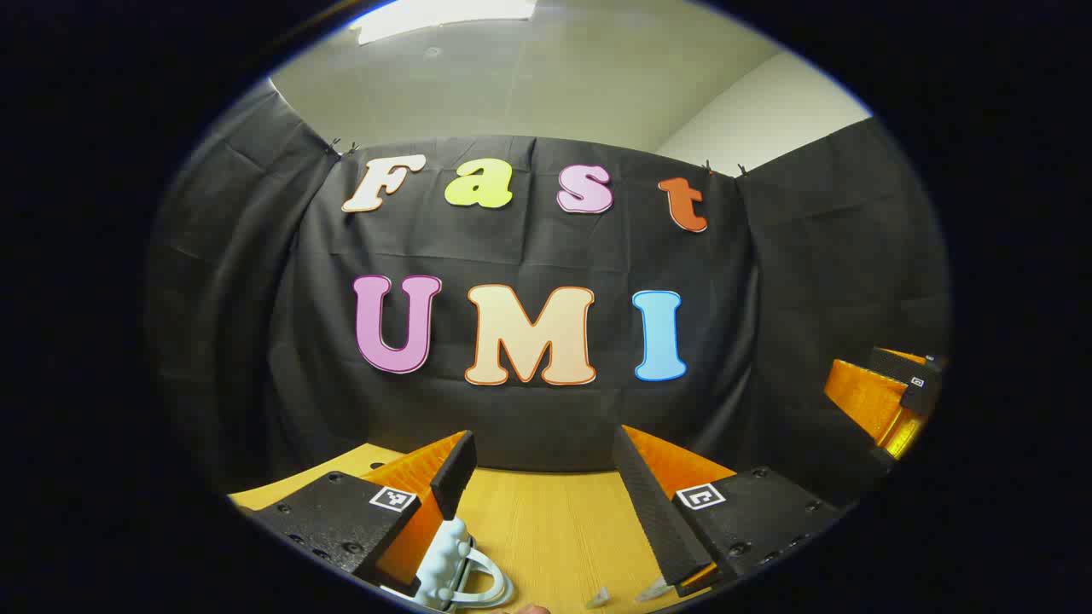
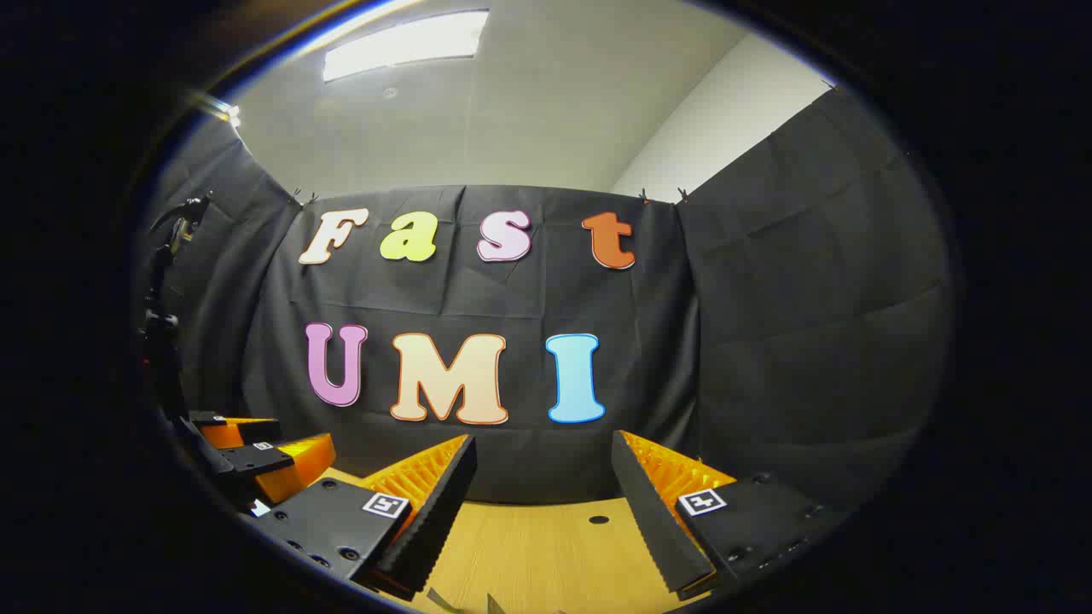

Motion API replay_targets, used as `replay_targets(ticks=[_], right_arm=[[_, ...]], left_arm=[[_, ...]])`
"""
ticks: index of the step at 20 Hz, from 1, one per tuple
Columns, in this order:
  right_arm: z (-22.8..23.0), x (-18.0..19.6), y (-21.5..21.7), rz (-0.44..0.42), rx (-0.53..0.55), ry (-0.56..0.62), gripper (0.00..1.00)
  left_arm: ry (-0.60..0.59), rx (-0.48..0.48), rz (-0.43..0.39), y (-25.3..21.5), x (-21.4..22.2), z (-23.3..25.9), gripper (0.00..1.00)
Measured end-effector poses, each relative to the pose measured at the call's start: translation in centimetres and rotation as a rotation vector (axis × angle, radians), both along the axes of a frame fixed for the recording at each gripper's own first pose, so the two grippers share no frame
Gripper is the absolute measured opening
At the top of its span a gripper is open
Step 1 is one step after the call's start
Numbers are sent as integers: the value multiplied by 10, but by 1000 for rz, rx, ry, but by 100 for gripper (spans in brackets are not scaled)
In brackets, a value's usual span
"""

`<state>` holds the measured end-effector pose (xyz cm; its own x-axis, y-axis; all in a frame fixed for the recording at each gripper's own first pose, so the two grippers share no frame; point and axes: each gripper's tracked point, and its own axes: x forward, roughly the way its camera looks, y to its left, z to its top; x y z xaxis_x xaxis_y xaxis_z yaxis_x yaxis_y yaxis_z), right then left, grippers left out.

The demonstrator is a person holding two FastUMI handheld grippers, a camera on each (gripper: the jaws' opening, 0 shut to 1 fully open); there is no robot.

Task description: First open the suitcase, pack the skin care products into it, and then close the suitcase.

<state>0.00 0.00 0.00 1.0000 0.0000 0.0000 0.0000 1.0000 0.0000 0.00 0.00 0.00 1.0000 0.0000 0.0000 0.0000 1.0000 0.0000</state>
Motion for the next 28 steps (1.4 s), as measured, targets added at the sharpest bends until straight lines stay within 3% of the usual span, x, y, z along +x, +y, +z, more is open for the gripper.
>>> replay_targets(ticks=[8, 13, 19, 28], right_arm=[[-26, 22, -2, 85, 13, 24, 98], [-55, 37, -2, 166, 19, 55, 100], [-73, 48, -5, 114, -7, 96, 100], [-83, 44, 18, 60, -82, 147, 98]], left_arm=[[59, 35, 58, -1, 5, -29, 94], [184, 57, 141, 16, -5, -86, 95], [438, 30, 141, 45, -16, -182, 95], [706, -31, 58, 46, -12, -263, 95]])
